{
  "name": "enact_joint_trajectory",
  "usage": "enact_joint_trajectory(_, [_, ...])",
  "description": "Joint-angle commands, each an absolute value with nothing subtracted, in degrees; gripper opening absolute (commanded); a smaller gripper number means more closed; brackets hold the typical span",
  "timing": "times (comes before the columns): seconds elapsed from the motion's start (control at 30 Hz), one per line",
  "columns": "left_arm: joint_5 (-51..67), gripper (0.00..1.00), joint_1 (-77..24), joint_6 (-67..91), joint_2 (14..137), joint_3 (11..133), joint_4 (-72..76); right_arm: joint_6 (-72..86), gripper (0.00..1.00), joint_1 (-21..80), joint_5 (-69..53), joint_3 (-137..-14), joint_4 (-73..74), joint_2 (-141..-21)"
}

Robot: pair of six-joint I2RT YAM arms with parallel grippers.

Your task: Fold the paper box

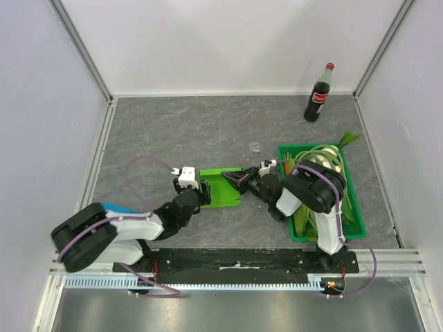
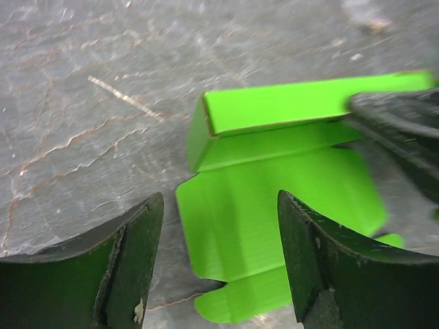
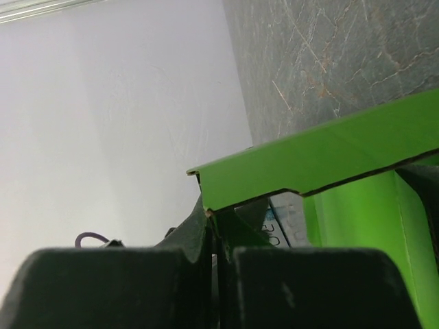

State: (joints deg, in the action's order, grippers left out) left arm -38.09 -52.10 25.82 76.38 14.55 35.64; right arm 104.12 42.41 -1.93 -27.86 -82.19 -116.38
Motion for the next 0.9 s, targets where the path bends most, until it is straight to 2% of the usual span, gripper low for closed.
enact_joint_trajectory(0.0, [-33.04, 0.7, -52.03, 23.46, 65.58, 11.17, 37.54, 103.71, 0.0, 41.57, -3.43, -27.07, -88.24, -117.77])
enact_joint_trajectory(0.07, [-36.02, 0.65, -52.03, 24.25, 63.12, 10.02, 33.94, 103.89, 0.0, 41.4, -3.52, -27.07, -88.24, -117.69])
enact_joint_trajectory(0.1, [-37.51, 0.57, -51.94, 24.87, 62.15, 10.45, 32.19, 103.97, 0.0, 41.4, -3.52, -27.16, -88.24, -117.69])
enact_joint_trajectory(0.17, [-42.44, 0.49, -51.86, 26.71, 61.88, 11.07, 28.66, 104.24, 0.0, 41.4, -3.6, -27.33, -88.16, -117.69])
enact_joint_trajectory(0.23, [-42.19, 0.49, -51.86, 25.85, 62.4, 11.16, 29.35, 104.33, 0.0, 41.4, -3.52, -27.33, -87.98, -117.6])
enact_joint_trajectory(0.33, [-39.82, 0.59, -51.86, 23.31, 65.73, 11.6, 35.22, 104.24, 0.0, 41.4, -3.52, -27.33, -86.93, -116.99])
enact_joint_trajectory(0.43, [-40.16, 0.61, -51.86, 21.36, 71.61, 13.88, 37.52, 104.24, 0.0, 41.4, -3.34, -27.33, -86.4, -116.63])
enact_joint_trajectory(0.5, [-41.04, 0.6, -51.86, 20.05, 75.99, 15.81, 39.1, 104.33, 0.0, 41.4, -3.34, -27.42, -86.4, -116.63])
enact_joint_trajectory(0.63, [-46.83, 0.5, -51.86, 18.9, 83.74, 20.56, 39.98, 104.24, 0.0, 41.4, -3.51, -27.68, -85.78, -116.28])
enact_joint_trajectory(0.87, [-50.27, 0.46, -51.51, 16.0, 93.42, 24.78, 46.93, 104.15, 0.0, 41.4, -3.78, -27.68, -85.34, -115.84])
